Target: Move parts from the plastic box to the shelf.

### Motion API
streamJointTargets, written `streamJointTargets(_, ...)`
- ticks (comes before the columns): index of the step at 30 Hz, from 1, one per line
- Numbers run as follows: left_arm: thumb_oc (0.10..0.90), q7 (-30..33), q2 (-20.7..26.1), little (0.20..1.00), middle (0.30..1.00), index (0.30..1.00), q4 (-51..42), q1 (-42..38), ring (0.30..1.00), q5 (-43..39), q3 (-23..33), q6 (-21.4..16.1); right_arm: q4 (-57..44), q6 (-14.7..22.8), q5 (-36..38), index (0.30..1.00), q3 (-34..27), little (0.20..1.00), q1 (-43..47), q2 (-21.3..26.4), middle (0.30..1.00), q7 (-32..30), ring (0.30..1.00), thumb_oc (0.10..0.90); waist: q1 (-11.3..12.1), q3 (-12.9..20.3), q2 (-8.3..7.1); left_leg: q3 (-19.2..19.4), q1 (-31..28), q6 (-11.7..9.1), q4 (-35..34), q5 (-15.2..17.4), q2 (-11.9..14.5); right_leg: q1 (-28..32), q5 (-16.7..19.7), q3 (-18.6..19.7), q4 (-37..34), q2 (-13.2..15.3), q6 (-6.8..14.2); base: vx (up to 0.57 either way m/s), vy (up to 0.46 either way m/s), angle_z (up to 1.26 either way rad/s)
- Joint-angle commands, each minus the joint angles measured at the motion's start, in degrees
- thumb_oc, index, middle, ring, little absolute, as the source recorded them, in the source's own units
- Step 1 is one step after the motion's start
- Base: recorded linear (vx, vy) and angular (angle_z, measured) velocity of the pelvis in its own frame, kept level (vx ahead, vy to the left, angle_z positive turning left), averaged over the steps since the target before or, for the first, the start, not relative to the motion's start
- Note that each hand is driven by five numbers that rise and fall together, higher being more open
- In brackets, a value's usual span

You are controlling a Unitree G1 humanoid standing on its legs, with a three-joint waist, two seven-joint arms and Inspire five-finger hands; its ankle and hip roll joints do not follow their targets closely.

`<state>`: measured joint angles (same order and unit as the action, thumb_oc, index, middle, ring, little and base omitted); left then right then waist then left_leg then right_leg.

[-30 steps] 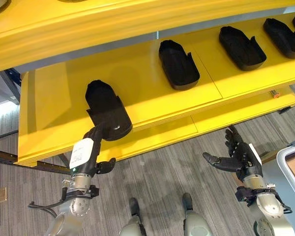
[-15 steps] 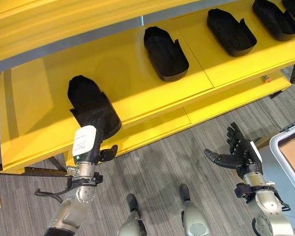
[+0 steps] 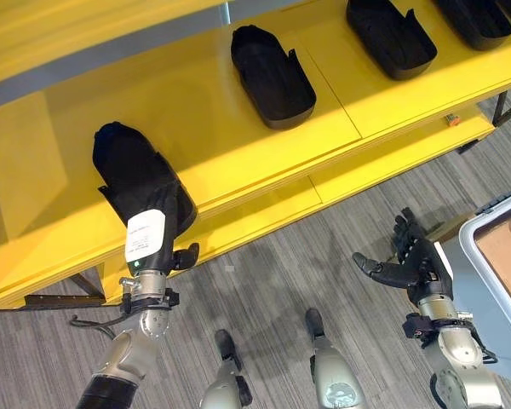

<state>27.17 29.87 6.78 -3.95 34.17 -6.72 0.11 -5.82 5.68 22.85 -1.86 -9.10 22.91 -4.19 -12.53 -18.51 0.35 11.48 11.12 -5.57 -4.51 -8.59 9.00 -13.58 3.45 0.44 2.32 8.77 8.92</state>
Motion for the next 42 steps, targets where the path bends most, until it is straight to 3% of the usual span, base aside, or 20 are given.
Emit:
streamJointTargets(1,0.900,5.4,1.9,1.000,1.000,1.000,-1.4,-4.0,1.000,1.3,3.8,-0.9,-4.7,6.8,3.2,1.000,-2.6,1.000,1.3,0.2,1.000,-1.1,1.000,0.900,-0.1,2.4,-1.56,-0.9,-3.8,-1.3,3.5,7.7,5.2,-7.9,-6.5,3.3,8.7,0.8,0.0,0.01,-0.006,-0.04)
streamJointTargets(20,0.900,7.5,5.2,1.000,1.000,1.000,3.9,-6.5,1.000,2.7,4.7,1.1,-3.7,7.6,2.8,1.000,-2.9,1.000,1.3,0.1,1.000,-1.5,1.000,0.900,-0.4,1.5,-2.01,-0.8,-2.8,-1.3,5.0,8.6,4.9,-8.9,-6.3,3.8,8.9,0.8,0.1,0.00,0.001,-0.01)
streamJointTargets(42,0.900,6.8,19.6,1.000,1.000,1.000,6.4,-13.7,1.000,9.4,4.8,1.7,-3.7,8.3,3.8,1.000,-3.7,1.000,-0.4,1.7,1.000,0.6,1.000,0.900,-0.7,1.0,-1.72,-2.1,0.0,-1.3,8.5,10.5,4.1,-8.2,-6.1,3.3,7.9,2.0,0.8,0.00,0.002,0.01)
